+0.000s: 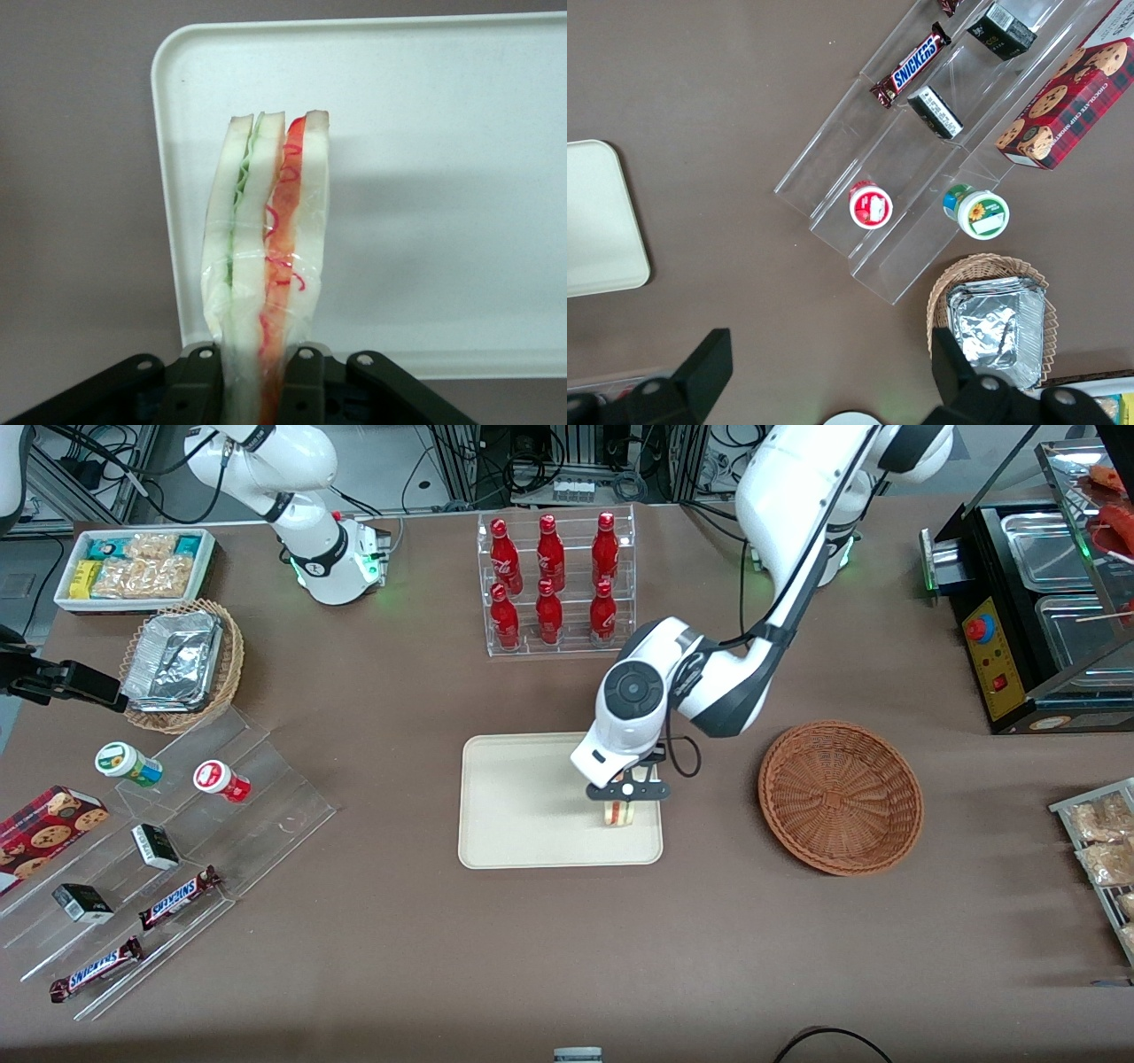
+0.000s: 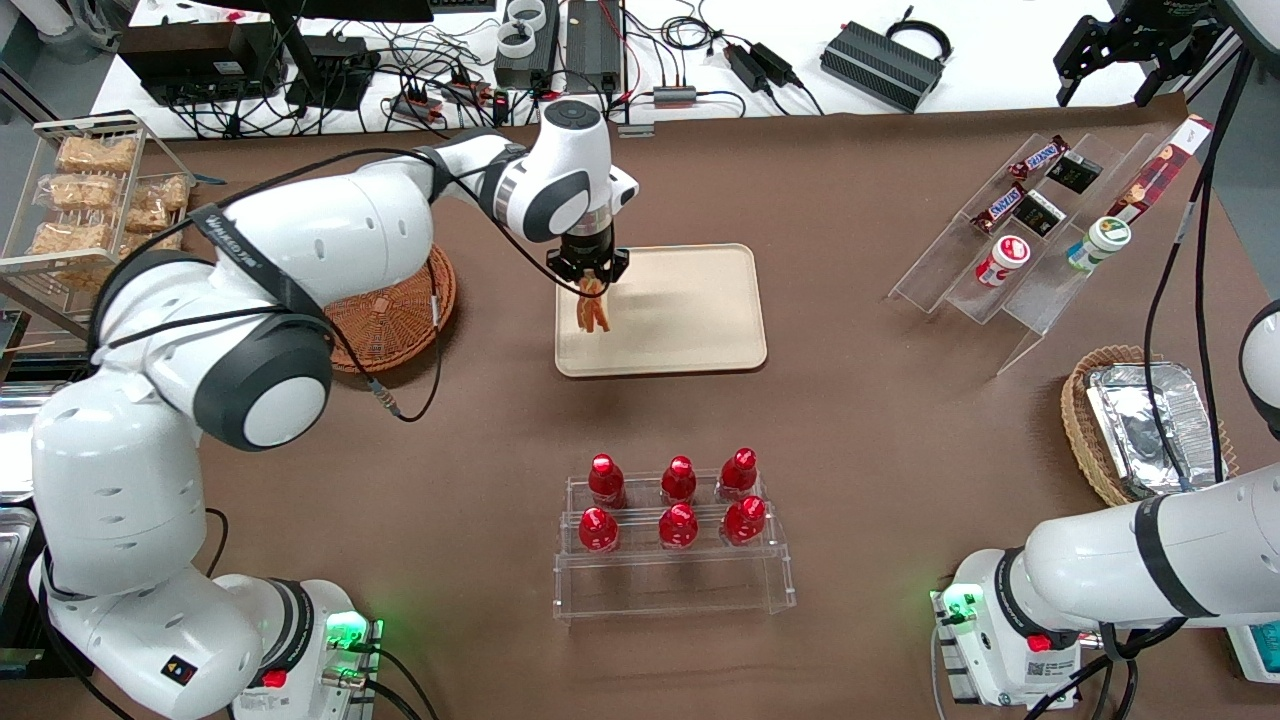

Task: Place sandwich from basket to tray
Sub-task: 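Lower the sandwich onto the cream tray and open the left gripper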

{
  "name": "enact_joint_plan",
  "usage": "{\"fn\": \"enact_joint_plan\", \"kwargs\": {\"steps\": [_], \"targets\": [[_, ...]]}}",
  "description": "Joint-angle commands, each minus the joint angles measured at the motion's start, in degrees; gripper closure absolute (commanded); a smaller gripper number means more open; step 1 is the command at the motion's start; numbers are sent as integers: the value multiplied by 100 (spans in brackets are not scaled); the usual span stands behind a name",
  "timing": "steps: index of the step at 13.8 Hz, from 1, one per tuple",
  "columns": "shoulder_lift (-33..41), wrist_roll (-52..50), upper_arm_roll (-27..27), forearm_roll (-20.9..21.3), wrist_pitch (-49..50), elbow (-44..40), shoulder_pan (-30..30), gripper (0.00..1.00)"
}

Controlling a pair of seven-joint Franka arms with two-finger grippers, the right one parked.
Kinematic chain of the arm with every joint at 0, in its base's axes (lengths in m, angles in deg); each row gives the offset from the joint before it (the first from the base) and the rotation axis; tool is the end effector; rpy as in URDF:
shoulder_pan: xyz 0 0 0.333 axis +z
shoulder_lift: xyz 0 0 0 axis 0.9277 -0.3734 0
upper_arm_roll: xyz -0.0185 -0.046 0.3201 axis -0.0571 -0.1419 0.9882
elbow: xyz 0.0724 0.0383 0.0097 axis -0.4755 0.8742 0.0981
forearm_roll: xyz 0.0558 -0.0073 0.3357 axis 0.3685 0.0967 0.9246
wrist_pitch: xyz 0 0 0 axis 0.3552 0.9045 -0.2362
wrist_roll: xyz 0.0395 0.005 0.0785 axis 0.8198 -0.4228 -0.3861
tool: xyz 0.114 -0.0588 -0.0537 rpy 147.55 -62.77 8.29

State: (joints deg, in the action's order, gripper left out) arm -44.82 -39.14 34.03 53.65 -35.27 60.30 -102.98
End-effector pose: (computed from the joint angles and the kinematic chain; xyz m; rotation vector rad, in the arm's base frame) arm 0.4998 -0.4172 0.2812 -3.1244 0.0071 0.1559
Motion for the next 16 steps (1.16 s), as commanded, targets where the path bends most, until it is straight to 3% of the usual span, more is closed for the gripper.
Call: {"fn": "enact_joint_plan", "kwargs": {"steps": [1, 10, 11, 12, 13, 16], "targets": [[-318, -148, 91, 72, -45, -353, -131, 100], [-688, -289, 118, 248, -564, -423, -333, 100], [-696, -289, 118, 239, -564, -423, -333, 67], [-722, -280, 118, 248, -564, -423, -333, 21], [-731, -289, 126, 248, -564, -432, -333, 0], [-714, -341, 126, 239, -564, -449, -333, 0]]}}
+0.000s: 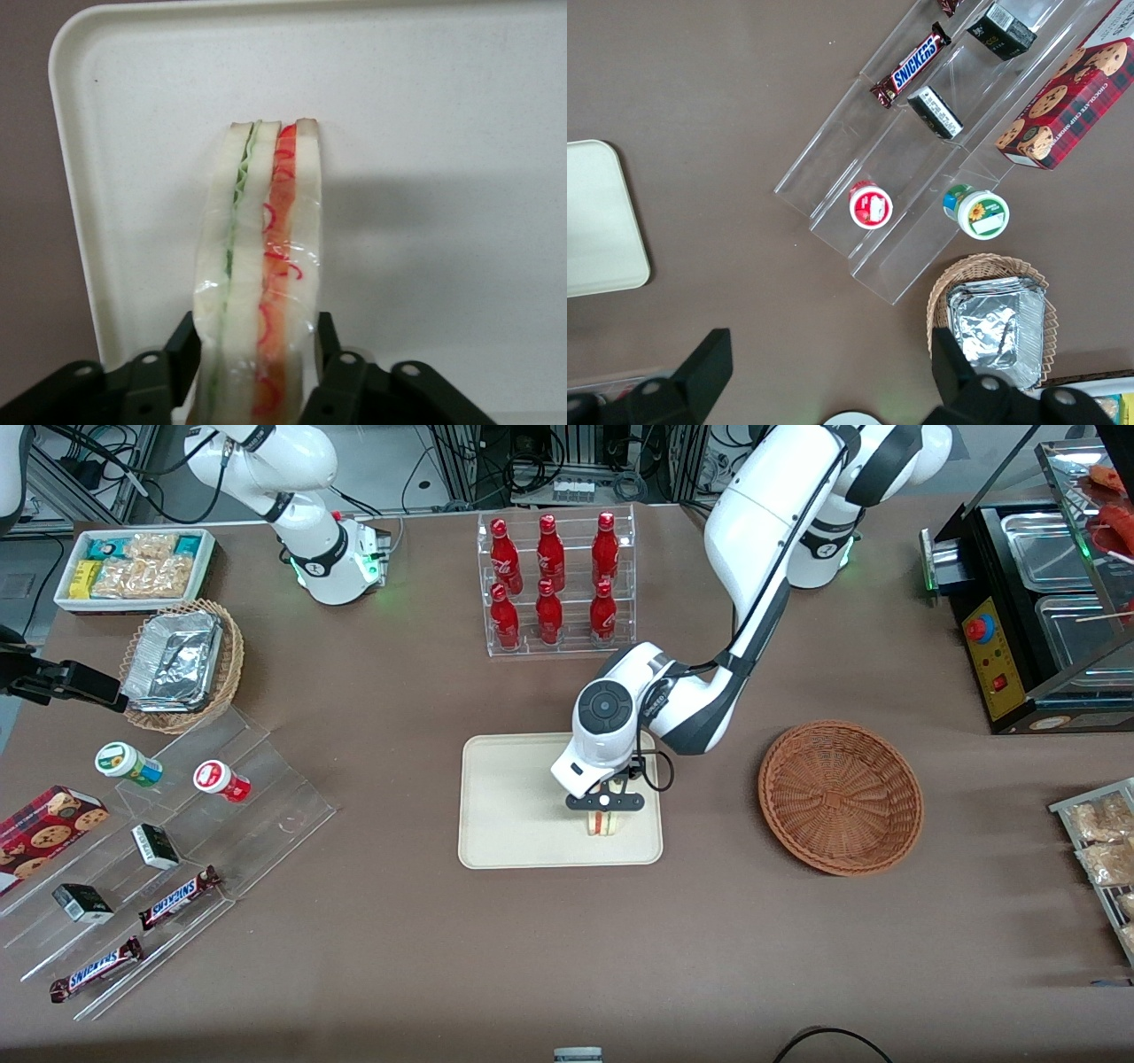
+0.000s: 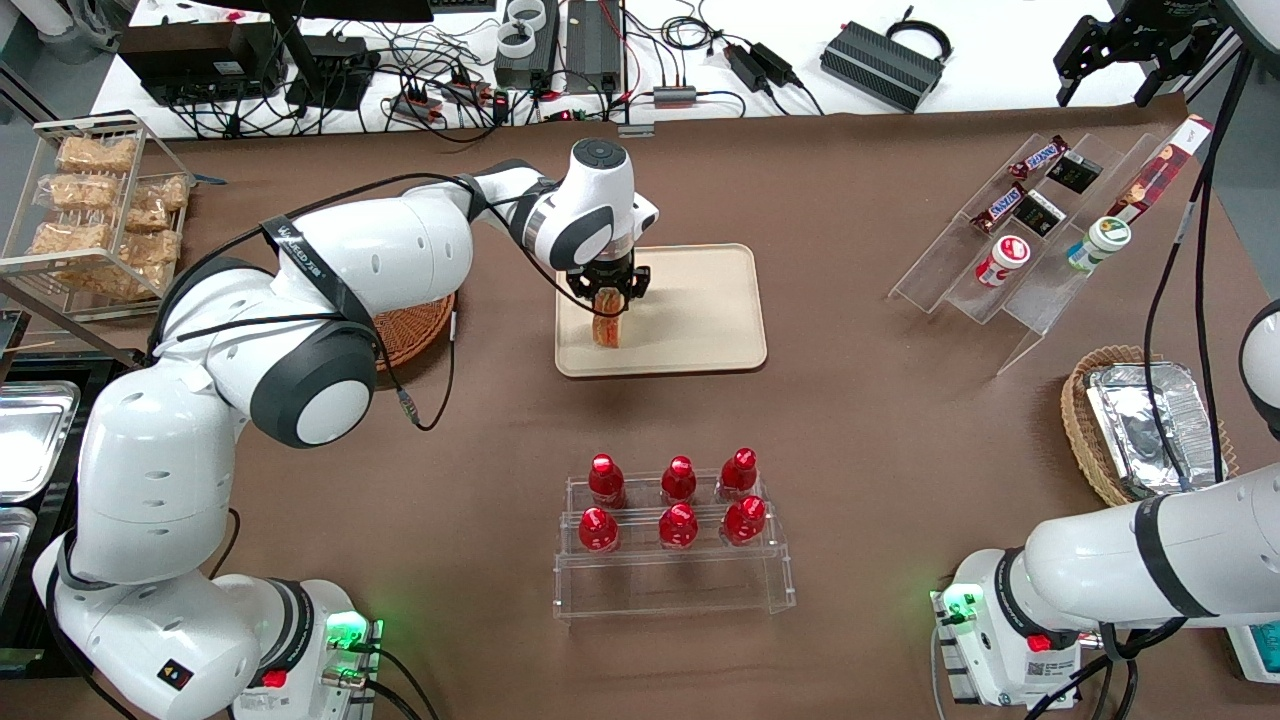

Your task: Place sandwich from basket to tray

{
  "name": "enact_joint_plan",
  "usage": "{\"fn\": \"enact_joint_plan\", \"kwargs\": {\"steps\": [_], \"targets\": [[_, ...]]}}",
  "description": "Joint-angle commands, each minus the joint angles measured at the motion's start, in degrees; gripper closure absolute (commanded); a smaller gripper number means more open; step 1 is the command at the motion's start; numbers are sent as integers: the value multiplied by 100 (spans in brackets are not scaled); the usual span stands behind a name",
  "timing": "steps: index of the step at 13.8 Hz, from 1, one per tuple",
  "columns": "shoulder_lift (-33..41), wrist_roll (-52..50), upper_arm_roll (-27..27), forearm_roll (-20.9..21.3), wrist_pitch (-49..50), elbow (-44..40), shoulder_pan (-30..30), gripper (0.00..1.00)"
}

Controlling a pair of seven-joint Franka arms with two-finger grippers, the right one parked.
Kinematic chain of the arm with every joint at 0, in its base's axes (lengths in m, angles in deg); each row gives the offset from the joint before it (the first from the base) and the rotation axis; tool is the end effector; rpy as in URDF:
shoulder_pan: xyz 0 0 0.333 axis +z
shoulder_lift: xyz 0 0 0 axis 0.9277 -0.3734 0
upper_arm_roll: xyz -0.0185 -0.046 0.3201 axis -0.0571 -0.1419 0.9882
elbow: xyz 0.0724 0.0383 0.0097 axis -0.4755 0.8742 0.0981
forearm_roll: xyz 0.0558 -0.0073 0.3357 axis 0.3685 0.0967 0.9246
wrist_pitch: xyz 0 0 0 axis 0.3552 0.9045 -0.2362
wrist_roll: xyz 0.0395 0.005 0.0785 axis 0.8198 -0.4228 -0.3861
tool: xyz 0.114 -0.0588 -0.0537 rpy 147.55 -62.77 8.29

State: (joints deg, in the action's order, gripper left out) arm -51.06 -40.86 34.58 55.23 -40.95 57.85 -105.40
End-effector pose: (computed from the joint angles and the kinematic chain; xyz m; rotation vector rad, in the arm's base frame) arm 0.5004 -0.4440 0.2336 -3.1311 0.0295 0.0964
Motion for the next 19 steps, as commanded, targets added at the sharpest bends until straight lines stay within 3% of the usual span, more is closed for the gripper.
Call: {"fn": "enact_joint_plan", "kwargs": {"steps": [1, 10, 14, 19], "targets": [[-98, -238, 72, 90, 3, -257, -90, 0], [428, -459, 89, 46, 433, -363, 50, 0], [876, -196, 81, 2, 1021, -310, 655, 0], [1412, 901, 72, -15, 1629, -39, 1551, 0]]}}
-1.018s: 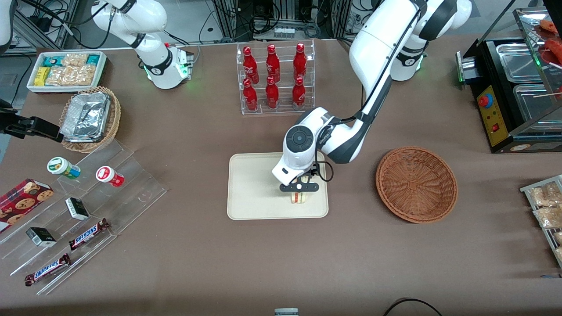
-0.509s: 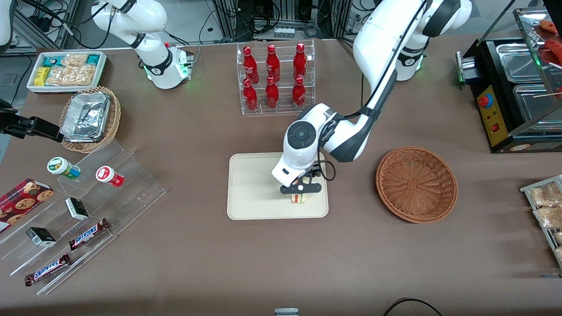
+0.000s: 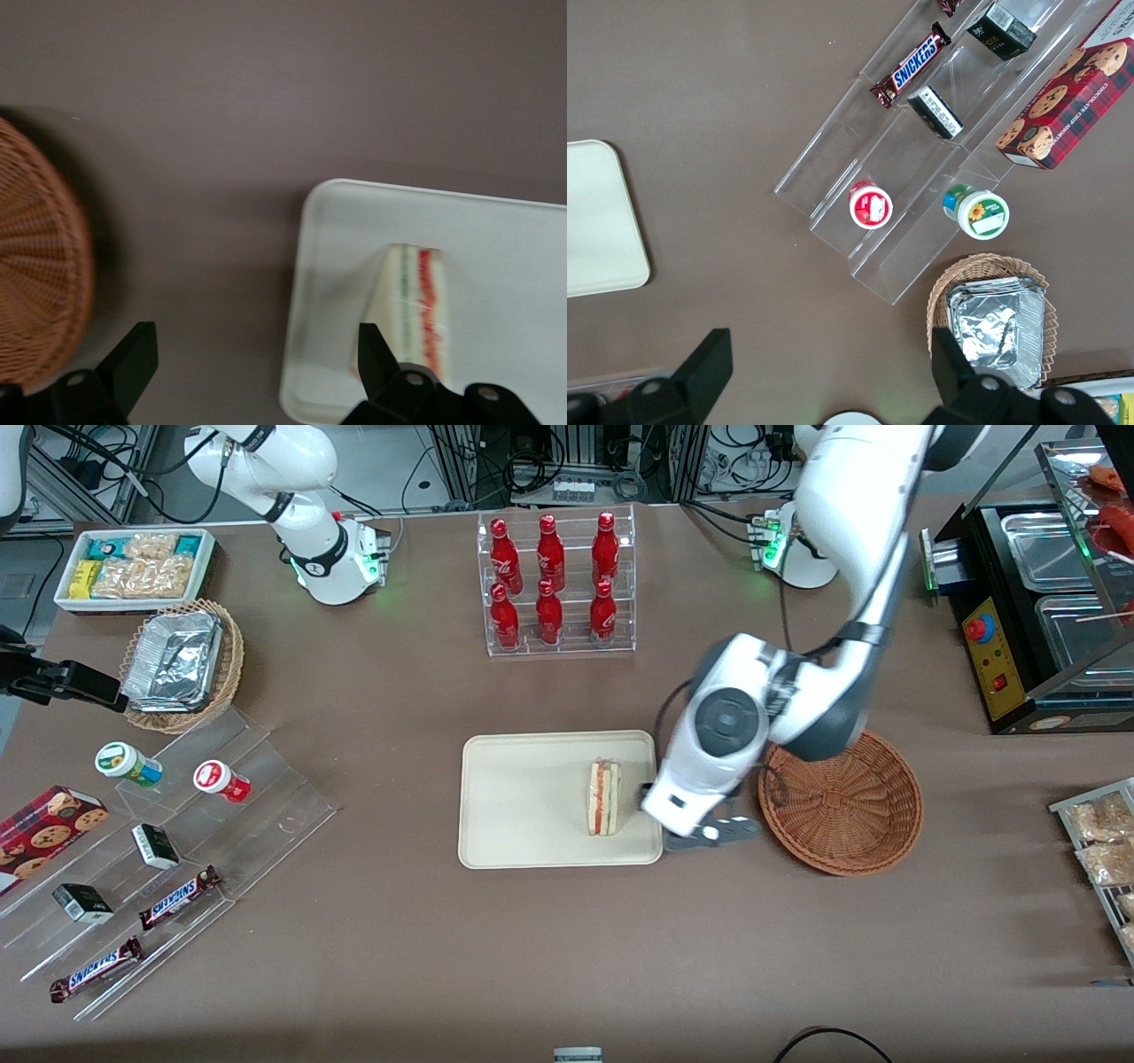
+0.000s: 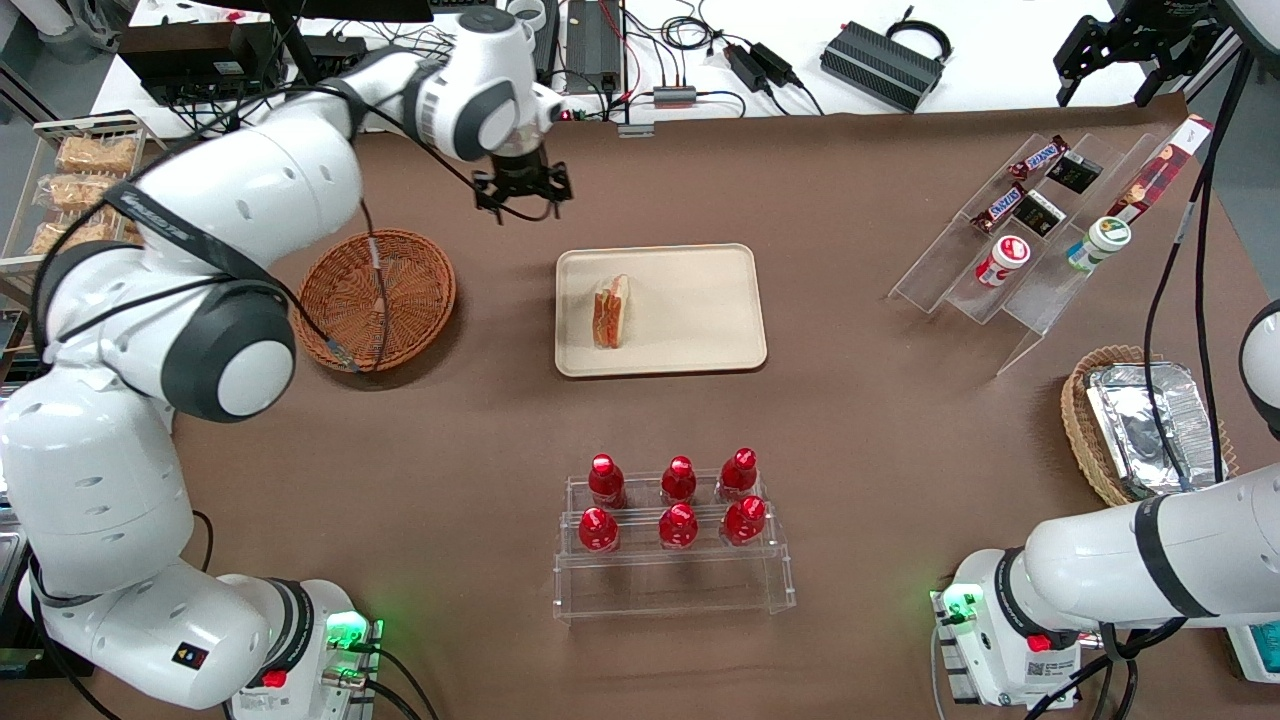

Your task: Place sandwich from basket to tray

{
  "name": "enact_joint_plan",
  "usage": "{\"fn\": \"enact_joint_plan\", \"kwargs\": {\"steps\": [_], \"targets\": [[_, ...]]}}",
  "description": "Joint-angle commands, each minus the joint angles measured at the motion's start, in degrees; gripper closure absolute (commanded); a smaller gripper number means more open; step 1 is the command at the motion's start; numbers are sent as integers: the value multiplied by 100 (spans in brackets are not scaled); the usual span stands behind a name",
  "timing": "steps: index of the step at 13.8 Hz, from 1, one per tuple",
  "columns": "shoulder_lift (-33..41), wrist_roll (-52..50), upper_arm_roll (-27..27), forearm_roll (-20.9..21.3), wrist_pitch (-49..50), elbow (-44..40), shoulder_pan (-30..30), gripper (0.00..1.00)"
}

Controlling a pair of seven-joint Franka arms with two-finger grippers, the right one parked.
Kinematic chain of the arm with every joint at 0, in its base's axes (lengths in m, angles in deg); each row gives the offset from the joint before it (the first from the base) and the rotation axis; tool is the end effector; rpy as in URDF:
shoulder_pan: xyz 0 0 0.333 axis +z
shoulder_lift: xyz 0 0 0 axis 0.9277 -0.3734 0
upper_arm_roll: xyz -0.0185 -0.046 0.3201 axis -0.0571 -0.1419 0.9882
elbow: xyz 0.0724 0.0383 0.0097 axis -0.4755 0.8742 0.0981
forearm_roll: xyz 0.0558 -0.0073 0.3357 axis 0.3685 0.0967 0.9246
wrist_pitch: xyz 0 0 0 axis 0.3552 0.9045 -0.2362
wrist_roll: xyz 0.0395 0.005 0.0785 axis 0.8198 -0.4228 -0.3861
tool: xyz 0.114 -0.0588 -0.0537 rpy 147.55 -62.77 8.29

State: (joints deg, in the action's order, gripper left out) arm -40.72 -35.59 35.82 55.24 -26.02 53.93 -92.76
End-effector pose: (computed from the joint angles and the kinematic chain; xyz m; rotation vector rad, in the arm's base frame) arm 0.5795 -0.3046 0.3595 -3.1034 -0.1962 0.0897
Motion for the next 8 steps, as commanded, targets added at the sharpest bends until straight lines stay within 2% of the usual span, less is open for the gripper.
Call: {"fn": "enact_joint_plan", "kwargs": {"steps": [1, 8], "targets": [[536, 663, -53, -16, 197, 493, 498, 0], [1643, 2098, -44, -16, 1619, 706, 1474, 0]]}}
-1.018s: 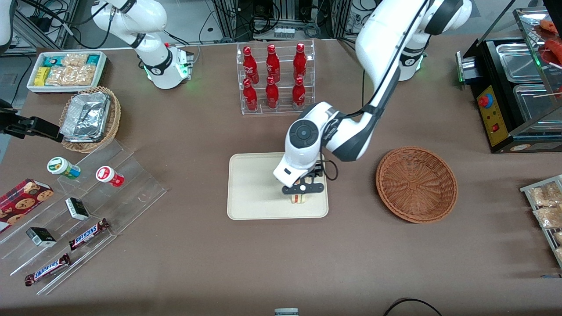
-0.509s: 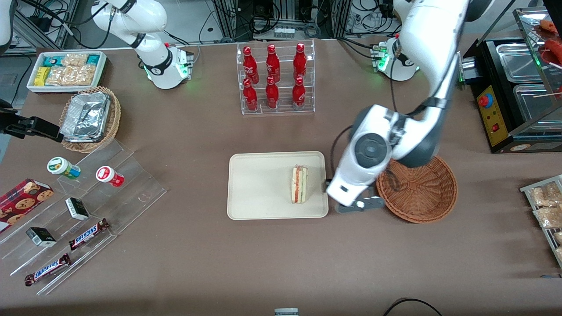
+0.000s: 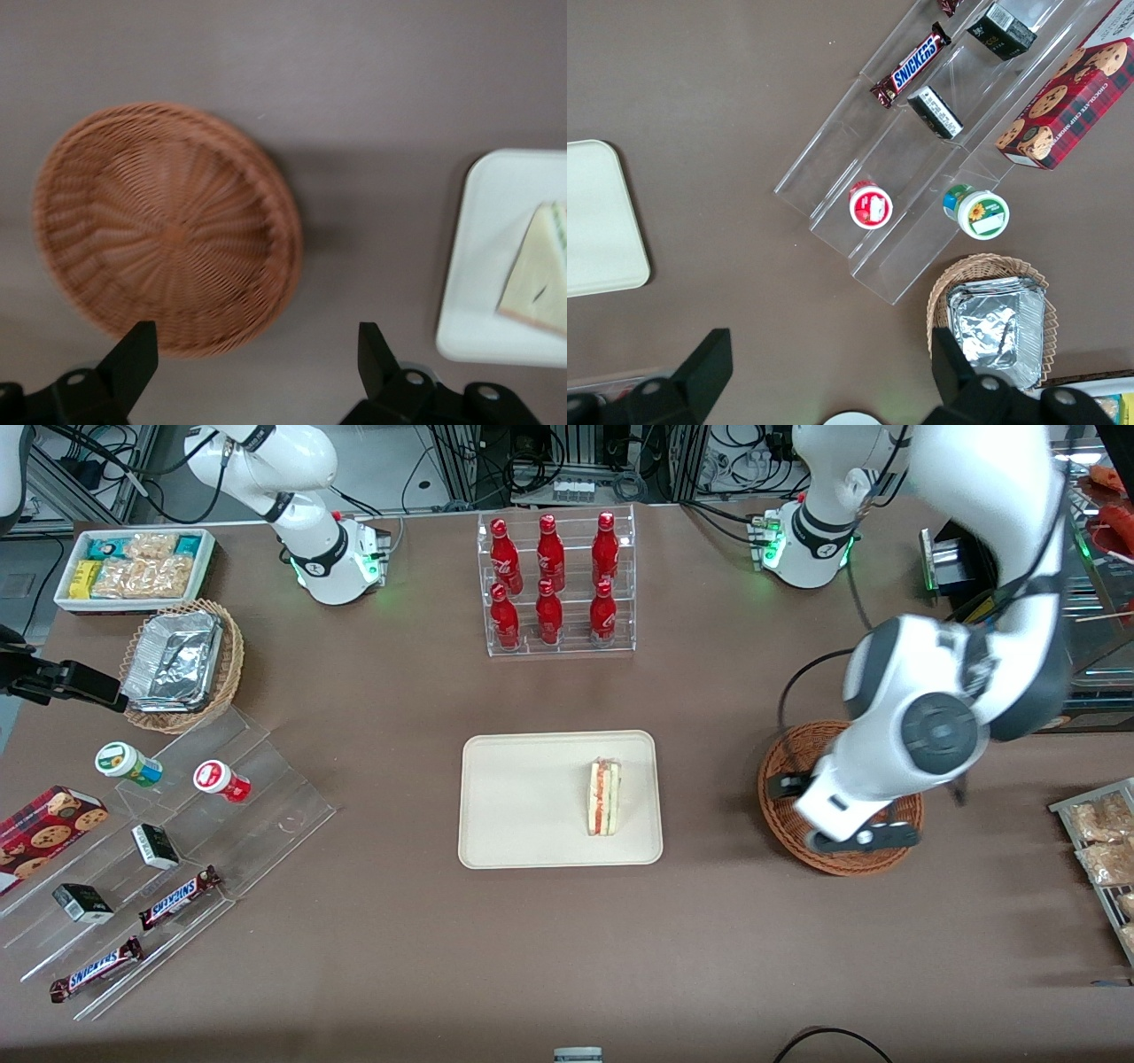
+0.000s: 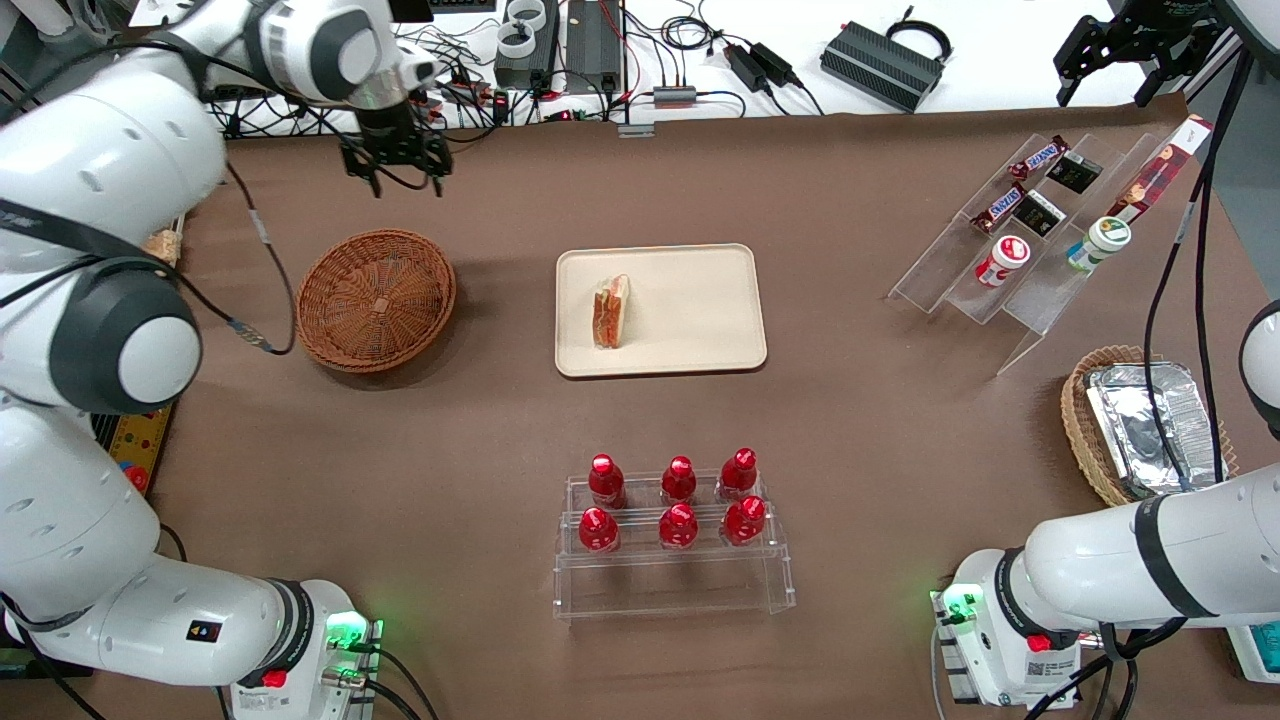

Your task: Place sandwich from basket to tray

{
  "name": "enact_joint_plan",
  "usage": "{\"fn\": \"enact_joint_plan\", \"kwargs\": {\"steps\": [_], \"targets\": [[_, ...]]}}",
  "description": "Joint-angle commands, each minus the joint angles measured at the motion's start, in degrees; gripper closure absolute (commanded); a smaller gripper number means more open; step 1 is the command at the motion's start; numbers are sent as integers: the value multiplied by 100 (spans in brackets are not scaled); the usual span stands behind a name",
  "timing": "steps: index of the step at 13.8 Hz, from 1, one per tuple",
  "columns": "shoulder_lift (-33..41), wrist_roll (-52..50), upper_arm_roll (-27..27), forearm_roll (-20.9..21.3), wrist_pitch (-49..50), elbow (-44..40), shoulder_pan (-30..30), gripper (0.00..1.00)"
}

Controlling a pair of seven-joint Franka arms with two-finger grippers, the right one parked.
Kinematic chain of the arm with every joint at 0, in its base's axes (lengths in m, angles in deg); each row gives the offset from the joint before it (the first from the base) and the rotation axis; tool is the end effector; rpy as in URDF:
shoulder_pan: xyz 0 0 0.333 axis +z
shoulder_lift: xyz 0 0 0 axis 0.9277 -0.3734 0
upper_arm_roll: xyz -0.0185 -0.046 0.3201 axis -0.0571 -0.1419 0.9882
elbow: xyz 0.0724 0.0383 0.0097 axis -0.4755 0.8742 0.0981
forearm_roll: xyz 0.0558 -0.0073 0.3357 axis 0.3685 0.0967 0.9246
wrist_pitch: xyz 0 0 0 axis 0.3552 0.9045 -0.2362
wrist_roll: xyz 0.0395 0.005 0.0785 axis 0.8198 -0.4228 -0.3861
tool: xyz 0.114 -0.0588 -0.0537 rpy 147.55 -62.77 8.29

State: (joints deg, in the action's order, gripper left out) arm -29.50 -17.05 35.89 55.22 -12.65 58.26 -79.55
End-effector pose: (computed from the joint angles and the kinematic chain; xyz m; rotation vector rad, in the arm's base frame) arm 0.5742 -0.1488 0.4345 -3.0705 -0.0511 0.2597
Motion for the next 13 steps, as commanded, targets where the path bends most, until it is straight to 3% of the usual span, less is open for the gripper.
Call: {"fn": "enact_joint_plan", "kwargs": {"steps": [1, 3, 6, 9, 13], "targets": [[697, 341, -86, -32, 389, 298, 346, 0], [1093, 665, -112, -364, 608, 421, 585, 0], [1594, 816, -112, -357, 1223, 430, 839, 0], [2051, 1447, -112, -357, 1461, 430, 1007, 0], [2377, 1528, -112, -305, 1620, 430, 1121, 0]]}}
